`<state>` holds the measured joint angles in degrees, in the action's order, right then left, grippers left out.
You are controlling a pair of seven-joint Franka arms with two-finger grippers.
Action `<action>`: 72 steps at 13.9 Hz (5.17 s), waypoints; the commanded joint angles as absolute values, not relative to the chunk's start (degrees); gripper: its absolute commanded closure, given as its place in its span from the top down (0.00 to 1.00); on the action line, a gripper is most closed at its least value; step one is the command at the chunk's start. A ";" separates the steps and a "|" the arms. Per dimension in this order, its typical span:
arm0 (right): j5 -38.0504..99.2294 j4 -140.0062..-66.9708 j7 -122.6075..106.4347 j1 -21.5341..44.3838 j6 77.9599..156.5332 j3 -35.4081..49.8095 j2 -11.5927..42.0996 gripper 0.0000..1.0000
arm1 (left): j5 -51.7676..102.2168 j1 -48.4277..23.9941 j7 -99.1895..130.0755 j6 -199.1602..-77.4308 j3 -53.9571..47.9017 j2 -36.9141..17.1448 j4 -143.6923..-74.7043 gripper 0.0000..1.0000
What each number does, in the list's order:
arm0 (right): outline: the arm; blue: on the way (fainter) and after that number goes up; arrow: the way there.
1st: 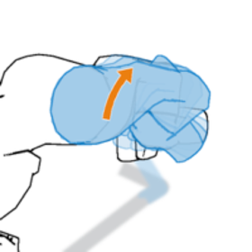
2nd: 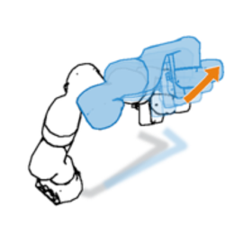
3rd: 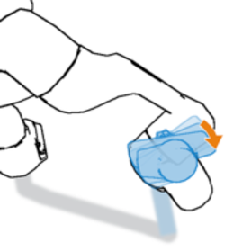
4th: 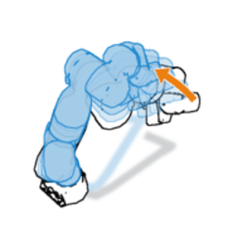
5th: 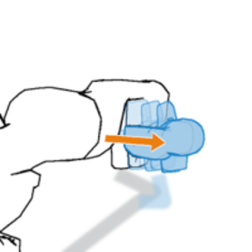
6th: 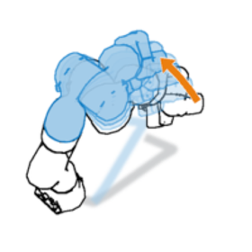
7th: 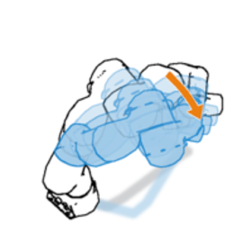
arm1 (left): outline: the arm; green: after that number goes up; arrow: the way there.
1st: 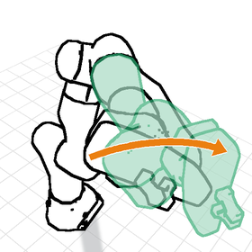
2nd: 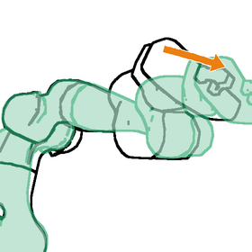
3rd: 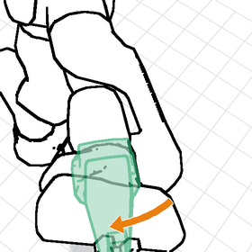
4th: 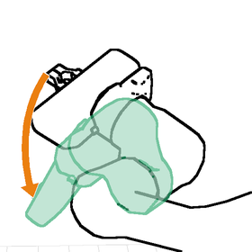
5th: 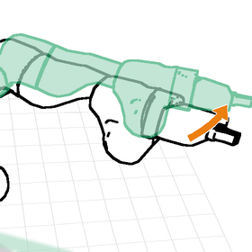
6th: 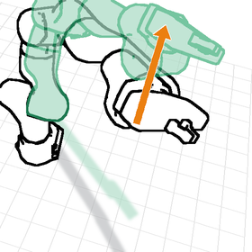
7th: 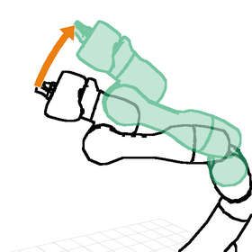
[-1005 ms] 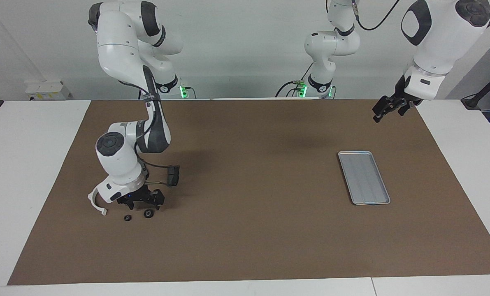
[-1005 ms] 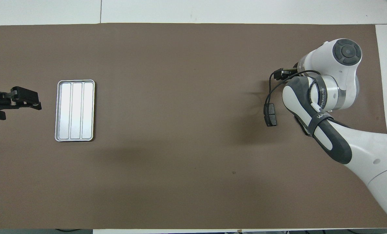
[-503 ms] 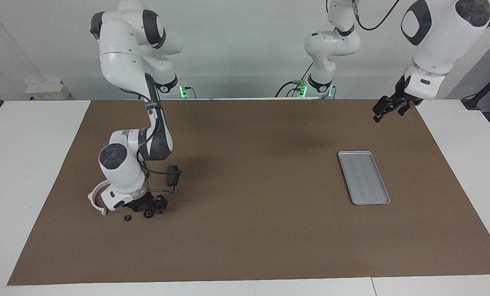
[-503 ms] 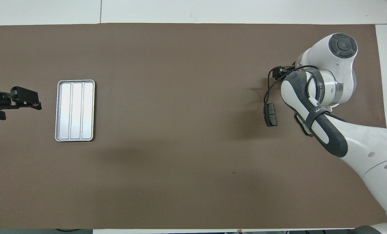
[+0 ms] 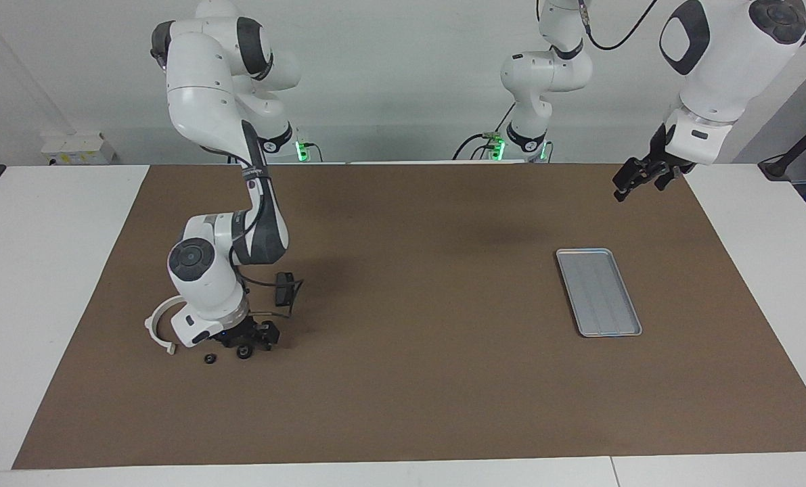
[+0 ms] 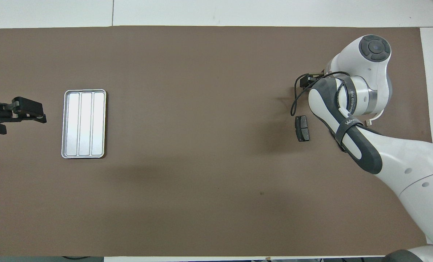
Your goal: Pick bearing gear from pile to tray
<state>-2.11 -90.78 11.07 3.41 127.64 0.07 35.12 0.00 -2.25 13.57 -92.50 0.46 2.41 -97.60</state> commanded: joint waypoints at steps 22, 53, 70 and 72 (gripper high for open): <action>-2.81 -84.81 12.30 1.67 124.98 0.44 38.58 0.00 | 0.88 -1.85 13.27 -92.20 0.18 3.43 -98.09 1.00; 0.63 -68.20 77.41 38.75 102.90 1.50 35.75 0.00 | 0.88 -1.85 13.27 -92.29 0.18 3.43 -98.09 1.00; -2.99 -74.79 79.54 39.11 121.99 1.58 43.59 0.00 | 0.79 -1.85 13.27 -92.20 0.18 3.43 -98.09 1.00; -2.81 -74.79 79.54 39.02 121.82 1.58 43.59 0.24 | 0.88 -1.85 13.27 -92.29 0.18 3.43 -98.09 1.00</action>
